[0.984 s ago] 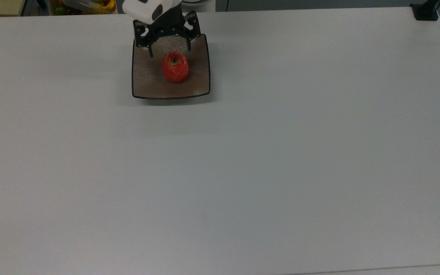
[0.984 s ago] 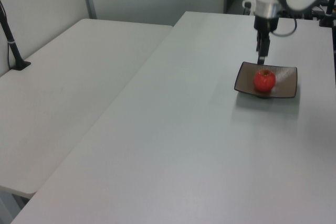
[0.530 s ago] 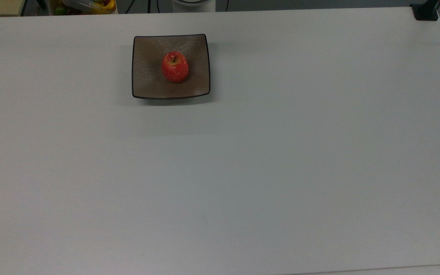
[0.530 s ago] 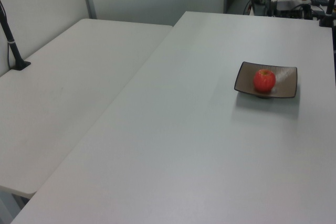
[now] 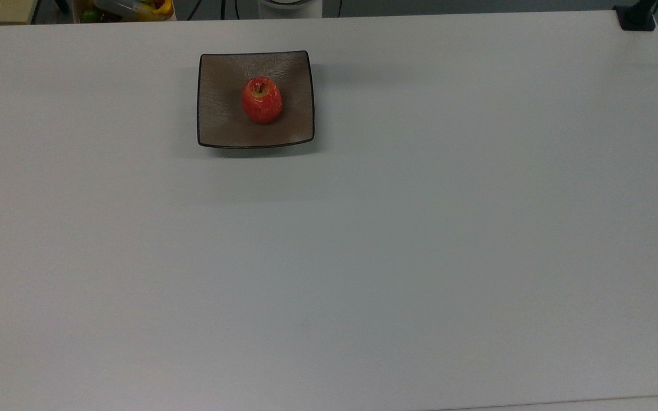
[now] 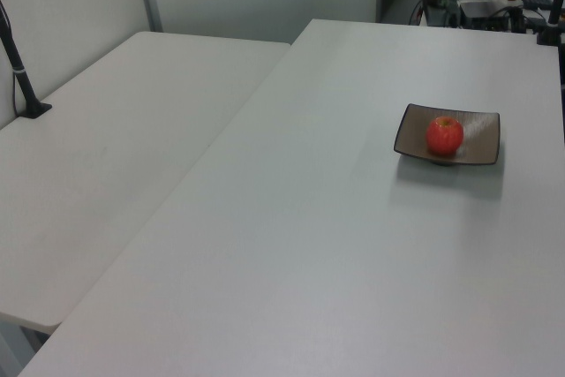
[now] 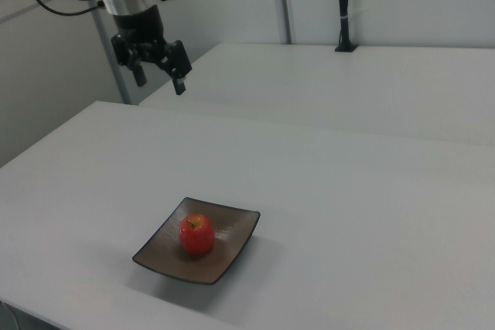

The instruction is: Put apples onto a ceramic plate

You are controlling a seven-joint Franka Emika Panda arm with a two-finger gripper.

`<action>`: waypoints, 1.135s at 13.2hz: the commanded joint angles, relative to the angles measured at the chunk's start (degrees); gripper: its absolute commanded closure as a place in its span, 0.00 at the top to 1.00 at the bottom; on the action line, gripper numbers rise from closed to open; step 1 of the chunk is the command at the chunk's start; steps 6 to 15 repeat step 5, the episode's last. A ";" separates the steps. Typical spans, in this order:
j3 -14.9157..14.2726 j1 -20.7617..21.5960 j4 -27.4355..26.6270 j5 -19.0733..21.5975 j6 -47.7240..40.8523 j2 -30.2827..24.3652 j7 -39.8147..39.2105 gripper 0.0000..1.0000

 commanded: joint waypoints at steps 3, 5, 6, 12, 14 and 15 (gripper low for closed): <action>-0.72 0.28 -1.18 0.06 6.73 1.72 -1.67 1.00; -0.55 0.37 -1.19 0.15 6.65 1.80 -1.58 1.00; -0.55 0.37 -1.19 0.15 6.65 1.80 -1.58 1.00; -0.55 0.37 -1.19 0.15 6.65 1.80 -1.58 1.00; -0.55 0.37 -1.19 0.15 6.65 1.80 -1.58 1.00; -0.55 0.37 -1.19 0.15 6.65 1.80 -1.58 1.00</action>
